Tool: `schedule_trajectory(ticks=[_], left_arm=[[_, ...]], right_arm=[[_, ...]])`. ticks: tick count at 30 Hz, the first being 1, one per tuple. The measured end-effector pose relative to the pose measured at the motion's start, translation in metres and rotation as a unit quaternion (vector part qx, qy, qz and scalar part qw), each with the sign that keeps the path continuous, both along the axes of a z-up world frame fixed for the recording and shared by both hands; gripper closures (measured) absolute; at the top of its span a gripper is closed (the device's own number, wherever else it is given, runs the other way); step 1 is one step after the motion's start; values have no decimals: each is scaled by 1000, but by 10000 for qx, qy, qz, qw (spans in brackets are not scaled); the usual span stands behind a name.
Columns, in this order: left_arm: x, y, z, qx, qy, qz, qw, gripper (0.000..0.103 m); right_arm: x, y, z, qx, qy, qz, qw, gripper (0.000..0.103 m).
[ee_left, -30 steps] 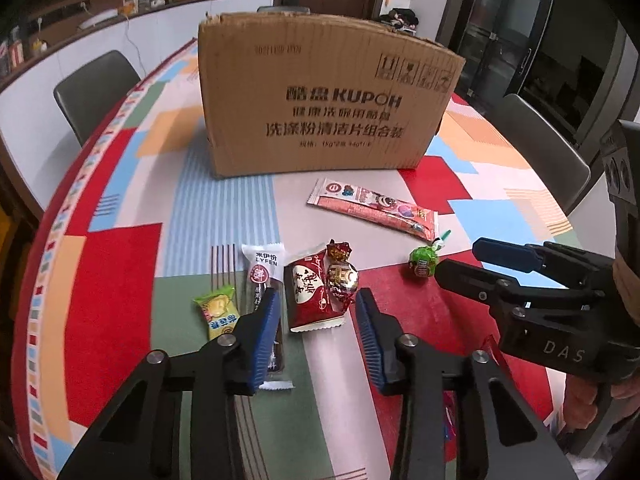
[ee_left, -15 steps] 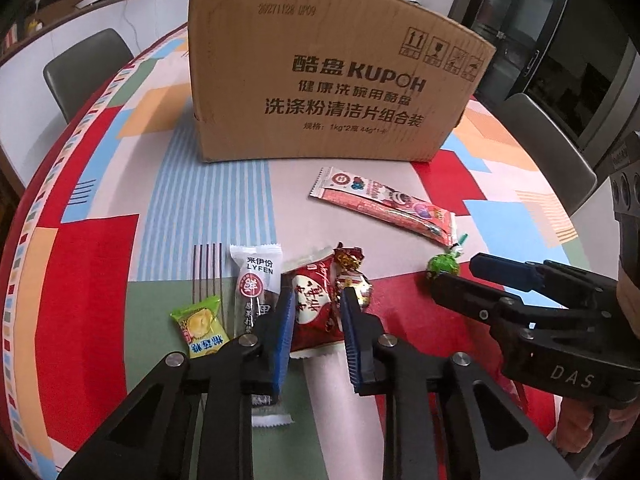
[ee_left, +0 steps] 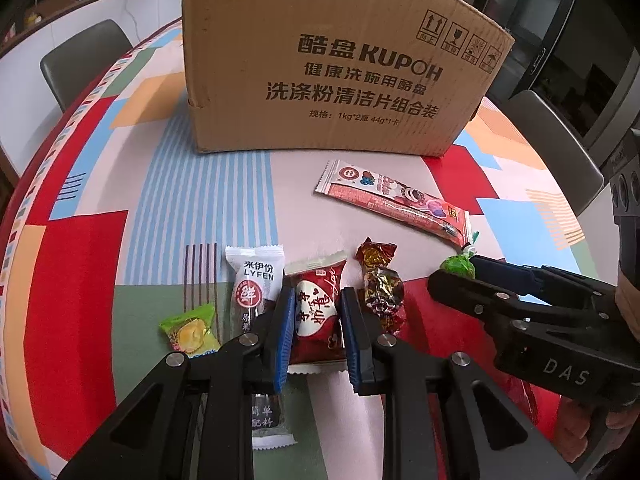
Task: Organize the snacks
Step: 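Grasp the red candy bag with the left gripper while the right gripper grasps the green lollipop, then carry both snacks over the box and open both grippers to drop them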
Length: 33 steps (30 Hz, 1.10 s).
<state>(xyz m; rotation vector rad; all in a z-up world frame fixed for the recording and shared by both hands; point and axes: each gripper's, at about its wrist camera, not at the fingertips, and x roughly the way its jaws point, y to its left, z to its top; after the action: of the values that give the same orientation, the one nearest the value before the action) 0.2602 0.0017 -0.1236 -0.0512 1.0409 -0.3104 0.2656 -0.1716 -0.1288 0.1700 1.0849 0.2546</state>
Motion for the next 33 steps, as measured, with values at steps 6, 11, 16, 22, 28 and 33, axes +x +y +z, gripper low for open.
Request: schedule_trajectory(ticks=[6, 11, 16, 22, 28, 33], left_arm=[[3, -5, -1, 20, 30, -11, 10000, 80], [3, -7, -2, 40, 43, -9, 10000, 80], [0, -7, 0, 45, 9, -19, 10000, 80], [-8, -11, 9, 84, -145, -70, 9998, 80], [-17, -15, 20, 48, -287, -103, 9995, 81], [-23, -14, 32, -5, -420, -92, 9991, 81]], right_arm=[[2, 3, -2, -104, -34, 4, 9999, 68], [3, -1, -3, -81, -31, -28, 10000, 79], [-1, -1, -3, -91, -58, 6, 9999, 79], [-12, -6, 0, -165, -87, 47, 9998, 79], [-23, -12, 11, -206, -232, 33, 9995, 79], [-30, -11, 23, -205, -422, 82, 9989, 79]])
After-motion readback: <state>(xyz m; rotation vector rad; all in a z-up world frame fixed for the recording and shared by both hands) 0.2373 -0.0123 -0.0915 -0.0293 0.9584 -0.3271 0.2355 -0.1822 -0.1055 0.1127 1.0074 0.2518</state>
